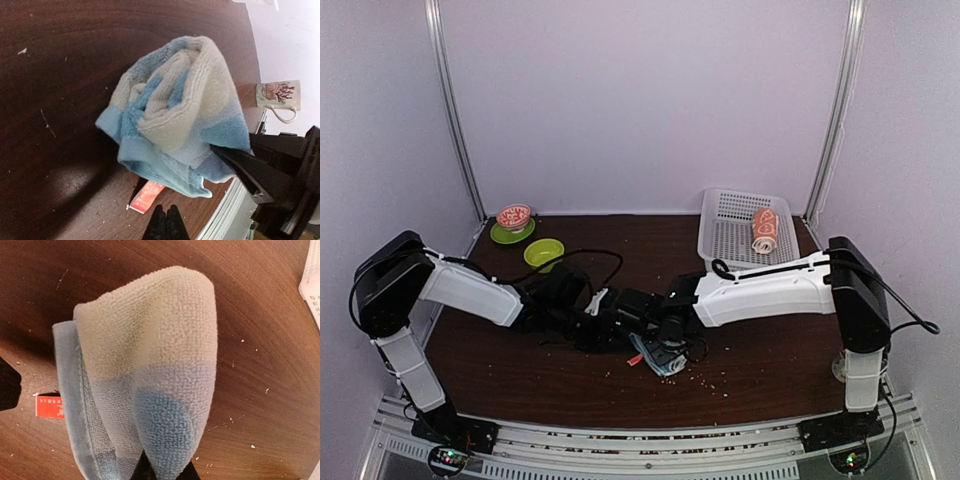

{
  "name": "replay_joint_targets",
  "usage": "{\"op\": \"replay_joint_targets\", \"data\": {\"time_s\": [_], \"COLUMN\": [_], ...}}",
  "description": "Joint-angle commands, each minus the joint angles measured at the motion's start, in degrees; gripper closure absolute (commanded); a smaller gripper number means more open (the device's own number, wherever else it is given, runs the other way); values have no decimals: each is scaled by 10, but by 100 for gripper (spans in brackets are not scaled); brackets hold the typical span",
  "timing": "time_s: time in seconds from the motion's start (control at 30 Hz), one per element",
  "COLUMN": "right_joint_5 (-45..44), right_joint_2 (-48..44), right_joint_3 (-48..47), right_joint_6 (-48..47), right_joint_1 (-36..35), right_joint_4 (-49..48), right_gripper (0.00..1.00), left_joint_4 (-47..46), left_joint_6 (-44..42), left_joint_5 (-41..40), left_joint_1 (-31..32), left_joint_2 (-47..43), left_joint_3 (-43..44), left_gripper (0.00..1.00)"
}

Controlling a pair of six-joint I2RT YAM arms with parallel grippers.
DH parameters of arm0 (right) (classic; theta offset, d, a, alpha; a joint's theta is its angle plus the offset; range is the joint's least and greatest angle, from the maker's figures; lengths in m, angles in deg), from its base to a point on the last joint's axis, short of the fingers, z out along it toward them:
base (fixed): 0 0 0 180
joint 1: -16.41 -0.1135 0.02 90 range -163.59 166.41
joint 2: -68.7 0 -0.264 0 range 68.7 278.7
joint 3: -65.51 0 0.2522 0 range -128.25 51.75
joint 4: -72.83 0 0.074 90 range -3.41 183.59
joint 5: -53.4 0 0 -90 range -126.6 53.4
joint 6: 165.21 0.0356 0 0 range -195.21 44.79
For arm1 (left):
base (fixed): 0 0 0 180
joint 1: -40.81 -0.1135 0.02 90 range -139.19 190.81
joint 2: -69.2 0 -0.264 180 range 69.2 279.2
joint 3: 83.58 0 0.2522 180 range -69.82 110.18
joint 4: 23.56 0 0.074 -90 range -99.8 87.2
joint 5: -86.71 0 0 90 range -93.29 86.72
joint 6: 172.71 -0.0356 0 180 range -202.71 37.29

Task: Roll the towels
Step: Roll the towel at the center of the board.

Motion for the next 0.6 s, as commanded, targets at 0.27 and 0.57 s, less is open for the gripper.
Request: {"op": "replay_joint_targets", "data": {"time_s": [0.27, 0.57], "right_joint_5": [-45, 6], "right_joint_2": [0, -51], "right_joint_3": [4, 64], "right_joint_6": [15, -13], "right_joint_1": [-24, -24], "right_joint_4": [3, -88], "right_gripper": [100, 85], "left_joint_4": [-98, -79], "left_joint_6": [24, 26], "left_joint_5": [18, 23], "left_joint_1": [-7, -7], "left_joint_2": [49, 118], "left_joint_3": [51, 79], "left_gripper": [100, 100]}}
